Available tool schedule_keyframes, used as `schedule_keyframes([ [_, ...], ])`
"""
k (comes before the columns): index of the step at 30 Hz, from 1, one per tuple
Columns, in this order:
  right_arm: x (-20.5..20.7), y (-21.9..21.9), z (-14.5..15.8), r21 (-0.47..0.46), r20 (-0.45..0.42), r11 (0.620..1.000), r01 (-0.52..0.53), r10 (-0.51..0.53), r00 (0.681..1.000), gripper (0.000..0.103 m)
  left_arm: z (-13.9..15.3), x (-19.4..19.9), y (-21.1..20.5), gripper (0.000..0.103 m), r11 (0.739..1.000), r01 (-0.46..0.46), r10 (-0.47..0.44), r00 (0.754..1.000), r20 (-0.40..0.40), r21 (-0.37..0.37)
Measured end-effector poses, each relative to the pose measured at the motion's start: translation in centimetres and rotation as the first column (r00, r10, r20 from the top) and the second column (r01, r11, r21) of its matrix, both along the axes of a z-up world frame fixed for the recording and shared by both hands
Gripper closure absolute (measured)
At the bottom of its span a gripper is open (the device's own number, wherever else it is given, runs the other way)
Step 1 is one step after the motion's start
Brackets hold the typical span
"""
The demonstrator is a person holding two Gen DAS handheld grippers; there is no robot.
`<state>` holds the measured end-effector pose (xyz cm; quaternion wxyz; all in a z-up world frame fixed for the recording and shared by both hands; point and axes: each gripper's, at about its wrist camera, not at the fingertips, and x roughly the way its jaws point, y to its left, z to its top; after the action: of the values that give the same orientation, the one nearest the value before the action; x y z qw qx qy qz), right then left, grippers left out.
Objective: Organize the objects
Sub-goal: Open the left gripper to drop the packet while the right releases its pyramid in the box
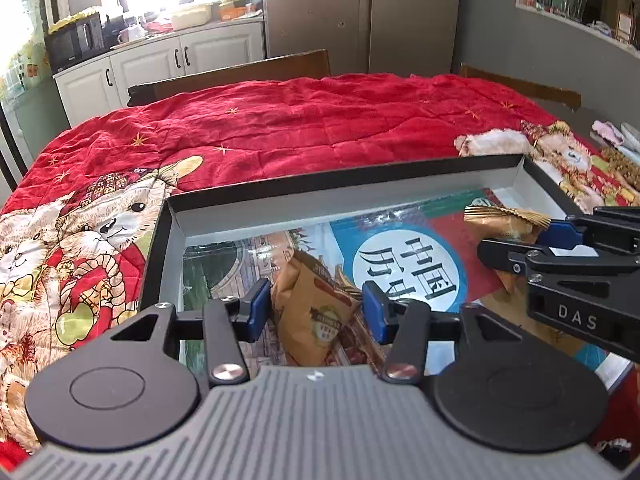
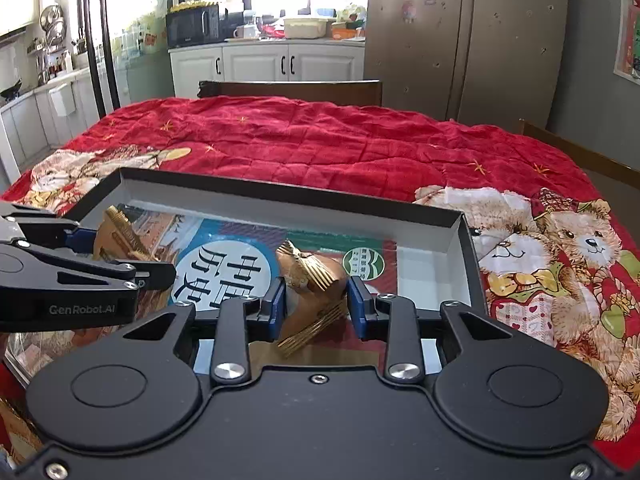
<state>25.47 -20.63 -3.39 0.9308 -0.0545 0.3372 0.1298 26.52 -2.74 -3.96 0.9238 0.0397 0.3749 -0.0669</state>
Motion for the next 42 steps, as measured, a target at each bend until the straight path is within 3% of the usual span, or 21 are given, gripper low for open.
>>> schedule_keyframes([
  [12,0.5,-0.8,-0.2,0.04,-0.029,0.999,0.016,-0.015,0.999,0.07,0.1,0.1,0.1,0.034,1.0,-0.003,0.003,1.0,0.001,-0.009],
  [20,0.2,-1.3,0.3,0.068,-0.01,0.997,0.029,-0.028,1.0,0.053,0.4,-0.2,0.3,0.023,1.0,-0.009,0.009,1.0,0.022,-0.02],
  [25,-0.3,-1.7,1.0,0.071,0.021,0.997,0.04,-0.042,0.999,0.051,0.8,-0.7,0.4,0.017,1.0,-0.009,0.01,0.999,0.049,-0.023],
  [42,-2.7,-2.1,2.8,0.073,0.053,0.997,0.027,-0.031,0.998,0.048,3.5,-3.7,1.0,0.014,0.999,-0.021,0.026,0.992,0.124,-0.044],
])
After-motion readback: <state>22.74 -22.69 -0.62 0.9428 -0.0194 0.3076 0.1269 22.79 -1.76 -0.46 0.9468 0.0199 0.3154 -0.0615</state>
